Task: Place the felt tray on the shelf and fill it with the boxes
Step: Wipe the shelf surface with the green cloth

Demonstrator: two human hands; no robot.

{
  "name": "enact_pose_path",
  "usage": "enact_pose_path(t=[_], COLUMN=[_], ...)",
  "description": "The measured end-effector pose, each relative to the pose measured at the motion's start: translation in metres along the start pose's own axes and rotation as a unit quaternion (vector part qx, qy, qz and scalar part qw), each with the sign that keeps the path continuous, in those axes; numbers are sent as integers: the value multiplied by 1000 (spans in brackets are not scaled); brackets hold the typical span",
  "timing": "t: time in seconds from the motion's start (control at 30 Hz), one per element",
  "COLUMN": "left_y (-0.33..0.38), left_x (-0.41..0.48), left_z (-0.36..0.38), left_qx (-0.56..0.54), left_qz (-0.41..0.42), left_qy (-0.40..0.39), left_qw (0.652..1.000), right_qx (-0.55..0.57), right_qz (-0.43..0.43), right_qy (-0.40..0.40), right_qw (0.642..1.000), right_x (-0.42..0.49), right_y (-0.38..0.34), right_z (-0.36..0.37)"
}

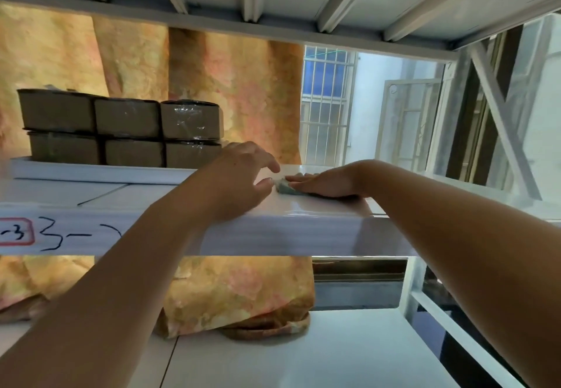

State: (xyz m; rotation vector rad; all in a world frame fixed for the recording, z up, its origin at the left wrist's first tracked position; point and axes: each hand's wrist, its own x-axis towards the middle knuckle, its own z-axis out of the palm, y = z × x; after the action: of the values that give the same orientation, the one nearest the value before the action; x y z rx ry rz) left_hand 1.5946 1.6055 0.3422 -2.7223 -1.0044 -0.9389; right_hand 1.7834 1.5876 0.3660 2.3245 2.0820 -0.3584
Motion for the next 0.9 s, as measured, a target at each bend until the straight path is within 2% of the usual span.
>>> enact_pose_path(t=[0.23, 0.4, 0.5, 0.63, 0.77, 0.9], left_y=[36, 42, 42, 42, 41, 37], left_x=[9, 15, 20, 23, 19, 14], left_z=[7, 13, 14, 13, 15, 16], left_qx=[-41, -15, 5, -14, -63, -46], left_qz=[34, 51, 55, 53, 63, 79], left_qy=[-39, -61, -80, -96, -117, -151], left_qw=[998, 997, 995, 994, 989, 984], right_qx=[-26, 17, 16, 52, 26, 50], right_qz=[-40, -47, -43, -7, 30, 91], right_qy=[20, 40, 25, -1, -14, -23], right_qw=[999, 998, 999, 999, 999, 994], right_x=[-46, -79, -83, -68, -42, -19], right_y=[24, 34, 39, 45, 56, 63], right_z=[13, 21, 20, 10, 1, -12])
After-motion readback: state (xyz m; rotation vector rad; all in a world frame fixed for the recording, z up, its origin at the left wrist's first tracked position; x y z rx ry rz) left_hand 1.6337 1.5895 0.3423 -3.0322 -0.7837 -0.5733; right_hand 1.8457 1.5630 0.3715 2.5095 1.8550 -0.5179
